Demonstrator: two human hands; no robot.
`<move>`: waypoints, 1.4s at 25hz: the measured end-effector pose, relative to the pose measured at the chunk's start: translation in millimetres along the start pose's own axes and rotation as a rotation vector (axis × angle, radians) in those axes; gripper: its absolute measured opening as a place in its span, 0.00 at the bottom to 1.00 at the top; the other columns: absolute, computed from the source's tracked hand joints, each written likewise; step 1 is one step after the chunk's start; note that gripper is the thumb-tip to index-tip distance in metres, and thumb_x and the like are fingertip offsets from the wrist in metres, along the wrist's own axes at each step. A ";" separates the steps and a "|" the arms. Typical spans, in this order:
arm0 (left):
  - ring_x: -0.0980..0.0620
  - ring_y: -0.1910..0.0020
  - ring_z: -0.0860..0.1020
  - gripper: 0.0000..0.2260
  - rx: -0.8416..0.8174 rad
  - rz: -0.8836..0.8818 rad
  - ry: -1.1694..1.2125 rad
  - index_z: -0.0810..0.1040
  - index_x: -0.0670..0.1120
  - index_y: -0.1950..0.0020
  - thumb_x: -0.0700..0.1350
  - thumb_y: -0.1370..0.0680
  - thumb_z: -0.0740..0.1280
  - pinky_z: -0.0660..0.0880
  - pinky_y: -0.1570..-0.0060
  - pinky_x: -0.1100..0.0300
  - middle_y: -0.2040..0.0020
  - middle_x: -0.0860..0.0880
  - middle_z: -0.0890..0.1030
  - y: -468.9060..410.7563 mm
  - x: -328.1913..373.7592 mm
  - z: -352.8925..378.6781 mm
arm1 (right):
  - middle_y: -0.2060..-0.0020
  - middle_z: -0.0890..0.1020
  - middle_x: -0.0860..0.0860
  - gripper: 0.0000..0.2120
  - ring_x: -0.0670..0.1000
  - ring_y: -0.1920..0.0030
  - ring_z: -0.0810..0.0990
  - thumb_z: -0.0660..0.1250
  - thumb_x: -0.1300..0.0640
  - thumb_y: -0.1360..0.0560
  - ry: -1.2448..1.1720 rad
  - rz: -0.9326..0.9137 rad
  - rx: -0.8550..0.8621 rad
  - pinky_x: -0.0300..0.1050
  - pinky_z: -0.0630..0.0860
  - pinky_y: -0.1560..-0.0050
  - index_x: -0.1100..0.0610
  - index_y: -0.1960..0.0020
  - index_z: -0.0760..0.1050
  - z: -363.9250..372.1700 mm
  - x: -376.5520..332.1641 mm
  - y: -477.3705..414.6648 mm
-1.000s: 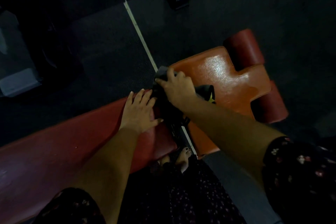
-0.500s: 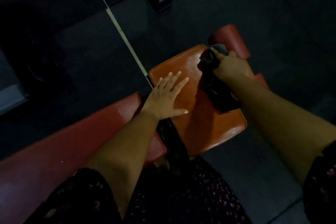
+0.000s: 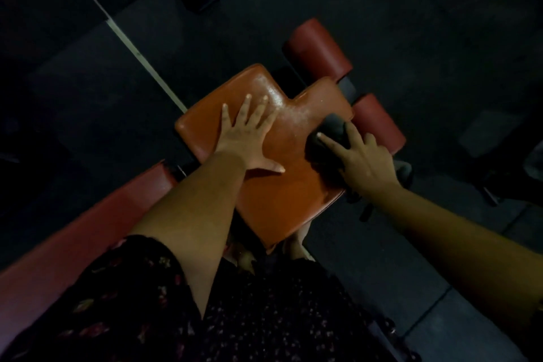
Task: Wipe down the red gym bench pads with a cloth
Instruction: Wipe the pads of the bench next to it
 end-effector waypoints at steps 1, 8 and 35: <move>0.40 0.25 0.29 0.61 -0.022 -0.007 -0.015 0.26 0.54 0.25 0.78 0.39 0.64 0.37 0.30 0.31 0.23 0.47 0.29 -1.2 2.3 3.2 | 0.29 0.65 0.61 0.33 0.63 0.52 0.74 0.67 0.51 0.25 0.003 0.004 0.053 0.46 0.69 0.66 0.38 0.24 0.57 -4.7 -3.2 -6.3; 0.41 0.26 0.28 0.60 0.041 -0.016 0.000 0.25 0.56 0.26 0.80 0.39 0.62 0.35 0.31 0.32 0.23 0.48 0.28 -2.5 0.2 10.9 | 0.26 0.57 0.61 0.26 0.65 0.37 0.68 0.55 0.51 0.18 0.003 -0.075 0.145 0.54 0.74 0.54 0.41 0.22 0.51 -46.1 -31.8 -87.3; 0.45 0.22 0.37 0.51 0.150 -0.124 0.208 0.44 0.57 0.21 0.71 0.35 0.69 0.37 0.28 0.37 0.20 0.49 0.44 -23.3 45.2 -3.0 | 0.30 0.62 0.55 0.29 0.62 0.39 0.70 0.61 0.57 0.21 -0.414 0.215 0.077 0.53 0.74 0.54 0.38 0.24 0.58 -33.5 49.2 -114.8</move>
Point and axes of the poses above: each hand's wrist, its own y-axis away from the middle knuckle, its own z-axis out of the palm, x = y × z, the point moved 5 cm from there along -y, towards the middle knuckle
